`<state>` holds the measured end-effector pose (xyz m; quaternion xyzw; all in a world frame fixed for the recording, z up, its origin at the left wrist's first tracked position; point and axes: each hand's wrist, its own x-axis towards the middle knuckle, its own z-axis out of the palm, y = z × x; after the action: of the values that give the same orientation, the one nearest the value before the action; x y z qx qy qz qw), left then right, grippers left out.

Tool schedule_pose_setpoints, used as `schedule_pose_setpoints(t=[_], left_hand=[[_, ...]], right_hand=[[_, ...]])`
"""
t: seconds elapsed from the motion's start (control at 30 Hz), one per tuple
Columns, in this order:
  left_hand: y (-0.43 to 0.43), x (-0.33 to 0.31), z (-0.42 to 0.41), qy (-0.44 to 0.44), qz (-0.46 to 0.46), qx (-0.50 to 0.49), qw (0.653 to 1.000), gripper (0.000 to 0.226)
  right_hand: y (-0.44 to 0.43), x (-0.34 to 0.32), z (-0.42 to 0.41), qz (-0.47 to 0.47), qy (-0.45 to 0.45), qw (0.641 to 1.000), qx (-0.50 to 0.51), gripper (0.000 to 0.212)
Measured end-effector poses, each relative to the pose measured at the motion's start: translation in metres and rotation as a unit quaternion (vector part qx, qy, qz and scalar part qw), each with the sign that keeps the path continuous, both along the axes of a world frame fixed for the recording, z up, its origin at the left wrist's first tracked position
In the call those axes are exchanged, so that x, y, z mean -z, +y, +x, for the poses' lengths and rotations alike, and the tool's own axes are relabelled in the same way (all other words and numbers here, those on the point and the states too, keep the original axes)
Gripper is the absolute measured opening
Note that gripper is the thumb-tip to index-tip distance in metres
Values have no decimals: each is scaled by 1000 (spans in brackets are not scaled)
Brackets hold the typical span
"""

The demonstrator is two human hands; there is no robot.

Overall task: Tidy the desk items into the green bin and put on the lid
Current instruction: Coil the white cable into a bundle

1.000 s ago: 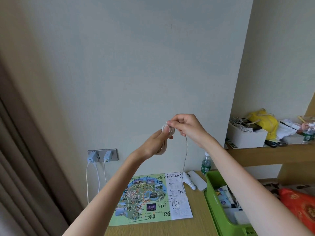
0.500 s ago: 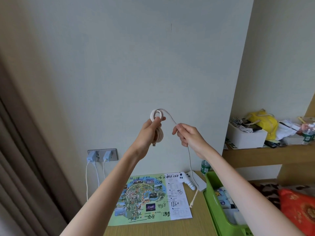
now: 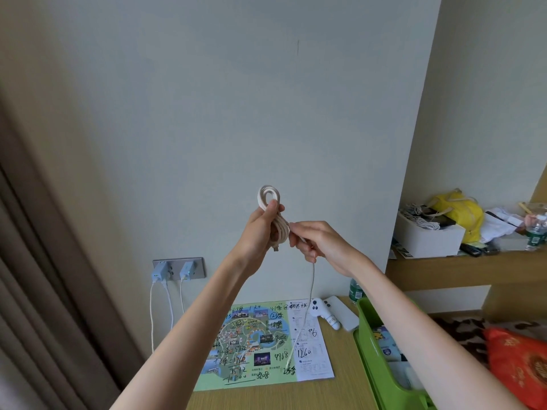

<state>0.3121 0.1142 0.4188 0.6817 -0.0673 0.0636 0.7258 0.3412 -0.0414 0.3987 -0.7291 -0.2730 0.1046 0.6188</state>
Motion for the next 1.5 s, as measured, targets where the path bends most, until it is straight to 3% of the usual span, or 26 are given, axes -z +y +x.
schedule_pose_setpoints(t=[0.23,0.37,0.53,0.8,0.97,1.13,1.37,1.5], left_hand=[[10,-2,9,12,-219,-22,975,32],[17,1,8,20,-64,-122,990,28],[19,7,4,-6,55,-139,989,23],[4,10,-8,17,209,-7,978,34],[2,4,-15,3,217,77,973,47],[7,7,-11,6,180,114,977,34],[6,6,-5,-14,47,-9,999,33],[3,5,-5,-18,25,-18,999,31]], right_hand=[[-17,7,8,-9,21,999,30,31],[-24,3,13,13,12,998,66,26],[-26,-18,15,33,-18,996,79,19],[-9,-38,11,-8,-133,986,97,17],[-1,-44,11,-12,-200,972,122,16],[-2,-35,16,21,-174,973,150,23],[-7,-3,16,0,-78,990,121,36],[-1,-1,8,-17,-45,997,54,36]])
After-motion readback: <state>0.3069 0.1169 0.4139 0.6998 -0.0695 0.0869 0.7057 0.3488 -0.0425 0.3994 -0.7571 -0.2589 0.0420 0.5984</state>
